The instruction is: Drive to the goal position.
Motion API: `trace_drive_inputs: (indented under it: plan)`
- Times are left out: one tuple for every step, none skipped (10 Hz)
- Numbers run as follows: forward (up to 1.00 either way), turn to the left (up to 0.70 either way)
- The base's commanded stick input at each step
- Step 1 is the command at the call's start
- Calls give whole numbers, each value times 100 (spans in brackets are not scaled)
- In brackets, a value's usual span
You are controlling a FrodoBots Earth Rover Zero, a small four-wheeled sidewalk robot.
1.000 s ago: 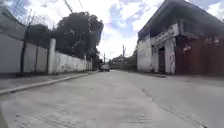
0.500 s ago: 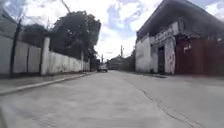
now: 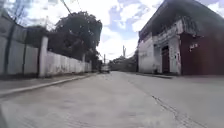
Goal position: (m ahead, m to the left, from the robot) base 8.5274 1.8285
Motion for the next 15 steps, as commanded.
trace_drive_inputs:
  plan:
    - [70,0]
    - [70,0]
    - [70,0]
    - [70,0]
    - [70,0]
    - [70,0]
    - [70,0]
    - [70,0]
    - [70,0]
    - [70,0]
    - [70,0]
    - [70,0]
    - [70,0]
    - [70,0]
    - [70,0]
